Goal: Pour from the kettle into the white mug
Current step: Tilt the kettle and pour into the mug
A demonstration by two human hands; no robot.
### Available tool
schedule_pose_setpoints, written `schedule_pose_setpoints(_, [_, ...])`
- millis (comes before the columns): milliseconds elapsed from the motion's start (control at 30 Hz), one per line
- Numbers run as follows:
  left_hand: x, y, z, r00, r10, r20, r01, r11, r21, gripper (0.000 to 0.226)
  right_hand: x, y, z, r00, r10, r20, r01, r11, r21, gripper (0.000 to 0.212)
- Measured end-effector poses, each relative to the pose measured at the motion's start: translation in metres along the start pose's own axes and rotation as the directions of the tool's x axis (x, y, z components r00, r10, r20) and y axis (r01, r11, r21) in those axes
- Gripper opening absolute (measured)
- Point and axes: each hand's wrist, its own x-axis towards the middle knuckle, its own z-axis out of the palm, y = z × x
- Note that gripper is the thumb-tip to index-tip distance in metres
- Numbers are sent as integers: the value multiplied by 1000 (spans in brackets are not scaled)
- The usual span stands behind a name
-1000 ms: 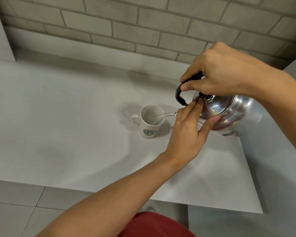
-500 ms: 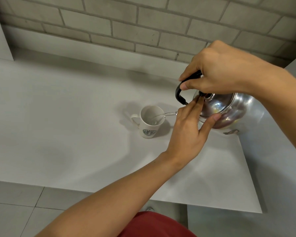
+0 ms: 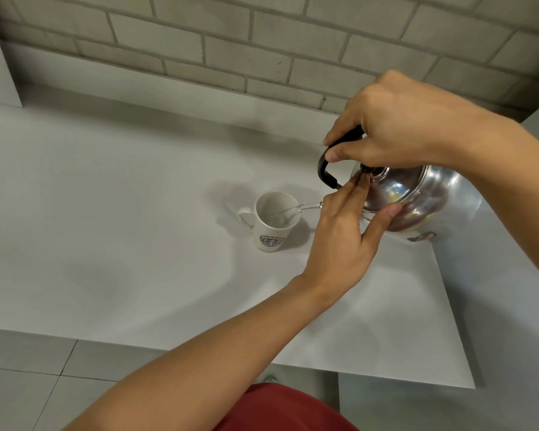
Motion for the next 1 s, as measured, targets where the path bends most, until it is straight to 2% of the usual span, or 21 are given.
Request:
schedule_pose_setpoints(567, [-2,-1,-6,999,22,-28,-22,1000,7,54,4,1,3,1000,-3,-3,3,1000,1,27])
schedule_pose_setpoints(767, [-5,-6,-12,999,34,-16,-33,998,48,54,-1,5,9,1000,2,-31,0,998,55,27])
schedule_pose_setpoints(900, [-5,-11,-17,997,67,45,-72,991,117,55,-11,11,18,988,-21,-150,37,994,105,26])
schedule_pose_setpoints(1000, [-7,-14,-21,993,83,90,-98,978,184,57,-25,17,26,976,26,-218,9,987,159,27])
